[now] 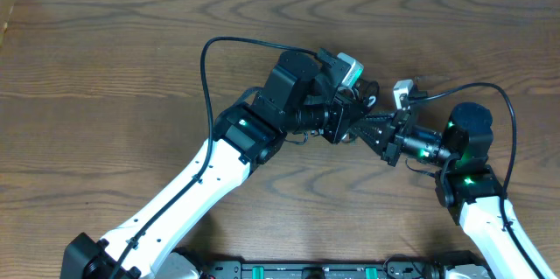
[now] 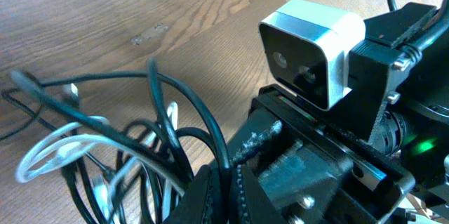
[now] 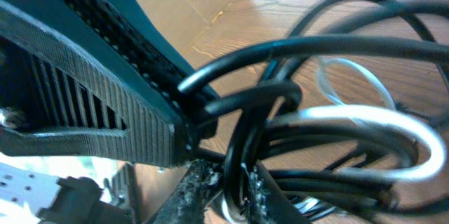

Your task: Untangle cables

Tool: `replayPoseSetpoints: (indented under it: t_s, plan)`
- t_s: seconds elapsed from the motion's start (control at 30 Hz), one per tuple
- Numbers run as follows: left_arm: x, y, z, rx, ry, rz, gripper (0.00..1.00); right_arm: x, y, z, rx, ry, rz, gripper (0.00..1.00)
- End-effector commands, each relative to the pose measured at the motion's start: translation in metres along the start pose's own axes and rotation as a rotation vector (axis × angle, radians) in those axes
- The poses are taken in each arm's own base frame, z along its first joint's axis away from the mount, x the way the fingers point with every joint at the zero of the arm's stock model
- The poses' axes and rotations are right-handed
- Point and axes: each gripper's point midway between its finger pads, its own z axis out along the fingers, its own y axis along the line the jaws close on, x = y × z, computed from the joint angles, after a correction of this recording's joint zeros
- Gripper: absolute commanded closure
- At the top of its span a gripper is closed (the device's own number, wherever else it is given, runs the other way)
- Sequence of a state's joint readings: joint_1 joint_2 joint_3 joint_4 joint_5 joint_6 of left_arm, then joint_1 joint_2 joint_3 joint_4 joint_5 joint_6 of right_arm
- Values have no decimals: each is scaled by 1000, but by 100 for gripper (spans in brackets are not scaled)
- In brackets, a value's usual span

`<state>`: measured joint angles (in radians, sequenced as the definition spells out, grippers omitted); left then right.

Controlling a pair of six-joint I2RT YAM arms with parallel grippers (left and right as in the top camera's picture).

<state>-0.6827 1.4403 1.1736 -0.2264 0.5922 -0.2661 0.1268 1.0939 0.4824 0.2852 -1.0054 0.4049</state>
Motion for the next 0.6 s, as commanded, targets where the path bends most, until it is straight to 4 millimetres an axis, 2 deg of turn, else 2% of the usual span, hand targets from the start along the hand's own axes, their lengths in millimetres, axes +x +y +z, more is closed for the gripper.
replayPoseSetpoints:
  t_s: [0.0,0.27,0.57]
  plan:
    - [-12,-18,-8,38,-35,26,92,-5,2,2,-3,-7,-26,99]
    - [-14,11,-10,-115,-55,14,92,-6,1,1,-1,-8,-21,99]
    - [-9,72,-30,-405,-62,-55,93,-8,3,-15,-61,-5,-5,99]
